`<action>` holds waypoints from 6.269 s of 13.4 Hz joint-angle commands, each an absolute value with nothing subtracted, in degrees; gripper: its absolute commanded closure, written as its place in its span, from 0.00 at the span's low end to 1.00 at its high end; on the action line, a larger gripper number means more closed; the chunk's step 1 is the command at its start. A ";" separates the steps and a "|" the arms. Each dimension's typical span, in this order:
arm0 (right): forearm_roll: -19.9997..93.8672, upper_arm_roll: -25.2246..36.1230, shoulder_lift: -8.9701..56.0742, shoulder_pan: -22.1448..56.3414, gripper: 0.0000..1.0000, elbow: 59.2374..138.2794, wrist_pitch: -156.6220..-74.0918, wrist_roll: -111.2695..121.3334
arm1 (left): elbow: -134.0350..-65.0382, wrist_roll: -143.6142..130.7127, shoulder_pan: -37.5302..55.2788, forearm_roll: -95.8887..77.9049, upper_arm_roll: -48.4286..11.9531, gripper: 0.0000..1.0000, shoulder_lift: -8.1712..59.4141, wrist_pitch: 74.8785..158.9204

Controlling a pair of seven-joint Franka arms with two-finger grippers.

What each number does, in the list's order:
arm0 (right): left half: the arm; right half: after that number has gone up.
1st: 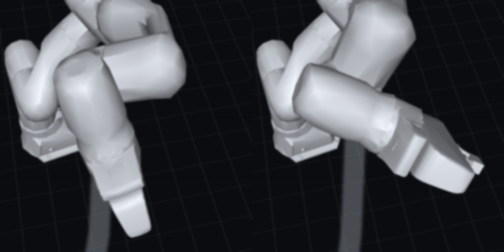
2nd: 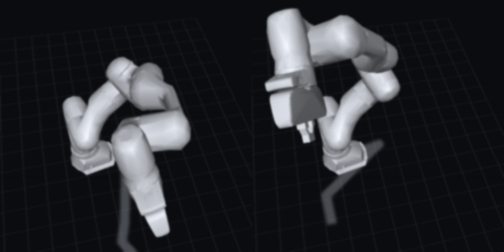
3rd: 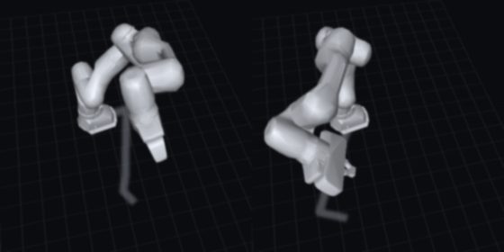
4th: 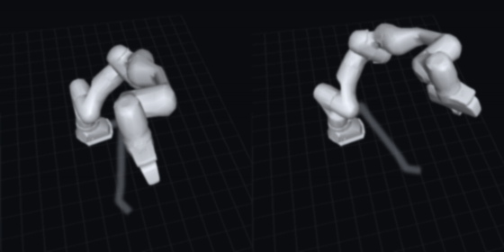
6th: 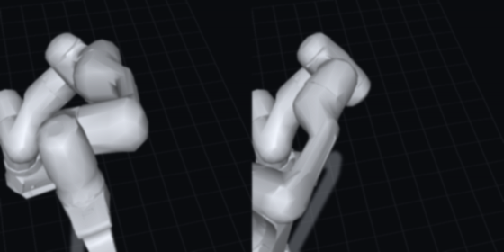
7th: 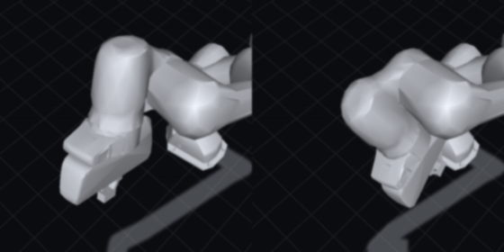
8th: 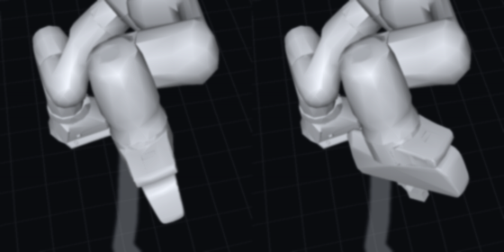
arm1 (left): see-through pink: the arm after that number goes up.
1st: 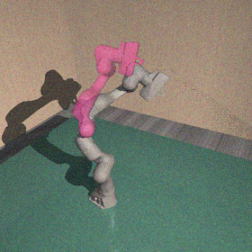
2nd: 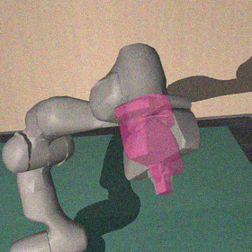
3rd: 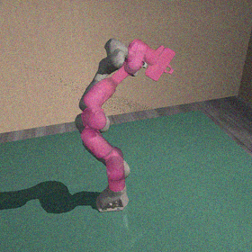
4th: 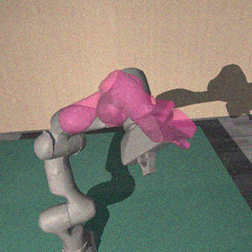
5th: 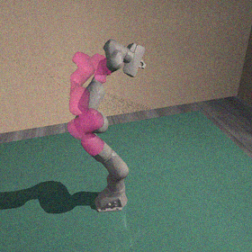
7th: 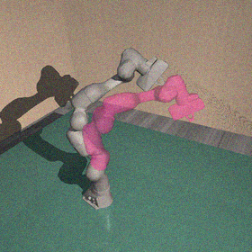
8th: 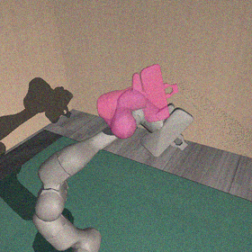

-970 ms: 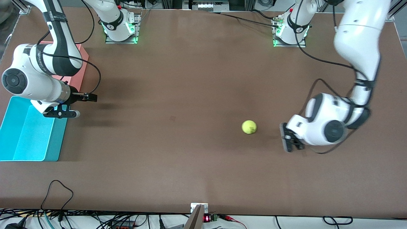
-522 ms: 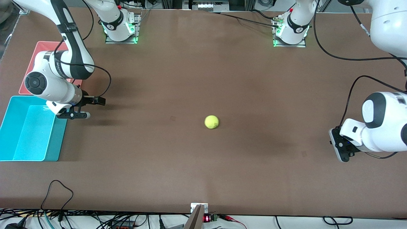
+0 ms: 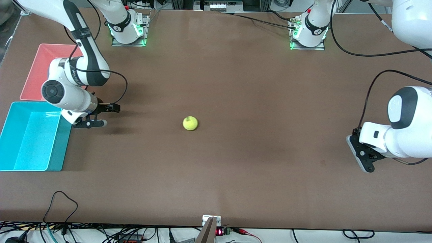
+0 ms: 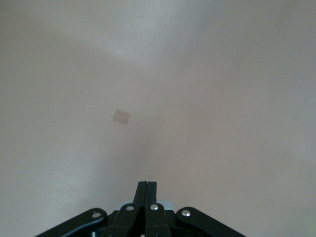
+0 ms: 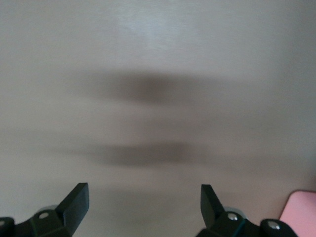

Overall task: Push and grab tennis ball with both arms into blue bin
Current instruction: 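Sweep the ball toward the right gripper while the right gripper lowers, then raise the left gripper away while the right gripper approaches the ball, then lower the right gripper over the tennis ball and close on it, then lift the ball with the right gripper and carry it to the cyan bin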

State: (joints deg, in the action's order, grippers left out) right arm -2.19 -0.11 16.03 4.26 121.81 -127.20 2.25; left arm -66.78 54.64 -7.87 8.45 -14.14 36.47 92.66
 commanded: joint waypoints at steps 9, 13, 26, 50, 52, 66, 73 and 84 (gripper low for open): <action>-2.73 0.09 19.16 3.34 0.00 120.85 -125.60 38.31 | -72.25 6.87 -0.44 8.00 -4.85 0.00 18.47 88.85; -2.73 0.09 20.30 2.99 0.00 120.94 -125.07 38.58 | -73.73 4.06 0.18 0.20 0.77 0.00 13.46 90.53; -1.93 -0.26 19.34 3.95 0.00 117.69 -122.17 38.41 | -98.79 -1.32 -1.67 -1.77 -1.40 0.00 -2.11 95.98; -2.55 -8.79 14.85 6.77 0.00 140.54 -152.04 40.33 | -96.86 -1.58 -1.49 -1.32 -2.02 0.00 -1.58 94.39; -2.55 -8.79 16.08 6.85 0.00 140.45 -153.80 40.61 | -96.86 -1.67 -1.58 -1.32 -2.02 0.00 -1.32 94.48; -2.46 -8.79 16.96 9.85 0.00 139.13 -154.95 37.08 | -95.98 -1.58 -1.14 -1.23 -2.29 0.00 -1.05 94.66; -2.46 -8.70 16.96 9.32 0.00 139.22 -154.95 37.35 | -95.98 -1.76 -1.32 -1.41 -2.29 0.00 -1.05 94.57; -2.55 -8.70 17.14 8.53 0.73 139.31 -154.42 37.09 | -94.13 -1.76 -1.67 -1.41 -2.20 0.00 0.17 94.57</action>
State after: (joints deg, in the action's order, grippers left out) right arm -2.16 -8.22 17.10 8.98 139.39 -154.52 37.32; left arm -96.34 -1.14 -1.49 -2.46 -2.03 -0.91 95.08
